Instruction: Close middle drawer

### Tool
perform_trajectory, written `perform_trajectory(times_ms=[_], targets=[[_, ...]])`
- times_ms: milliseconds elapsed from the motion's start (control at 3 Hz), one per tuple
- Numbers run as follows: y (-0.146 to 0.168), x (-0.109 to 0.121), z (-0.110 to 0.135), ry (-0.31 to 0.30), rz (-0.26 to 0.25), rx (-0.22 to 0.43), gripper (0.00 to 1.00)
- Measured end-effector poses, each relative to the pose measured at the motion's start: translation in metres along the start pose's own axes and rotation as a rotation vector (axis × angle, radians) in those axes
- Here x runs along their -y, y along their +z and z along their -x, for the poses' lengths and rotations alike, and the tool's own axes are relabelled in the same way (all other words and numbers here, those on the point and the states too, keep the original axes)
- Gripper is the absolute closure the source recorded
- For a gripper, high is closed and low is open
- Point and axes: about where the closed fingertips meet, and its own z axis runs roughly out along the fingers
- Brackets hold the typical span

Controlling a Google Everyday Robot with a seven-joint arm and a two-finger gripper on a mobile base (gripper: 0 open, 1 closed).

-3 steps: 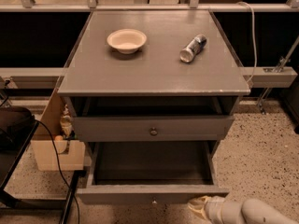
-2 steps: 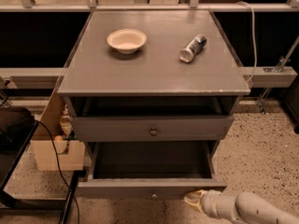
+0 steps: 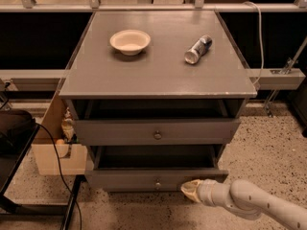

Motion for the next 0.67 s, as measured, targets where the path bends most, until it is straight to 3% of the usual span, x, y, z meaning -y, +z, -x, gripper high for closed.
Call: perform_trajectory(times_ms=[667], targets=[[0.007,0.01,0.003,-0.025,-0.014,0.003,1.0]])
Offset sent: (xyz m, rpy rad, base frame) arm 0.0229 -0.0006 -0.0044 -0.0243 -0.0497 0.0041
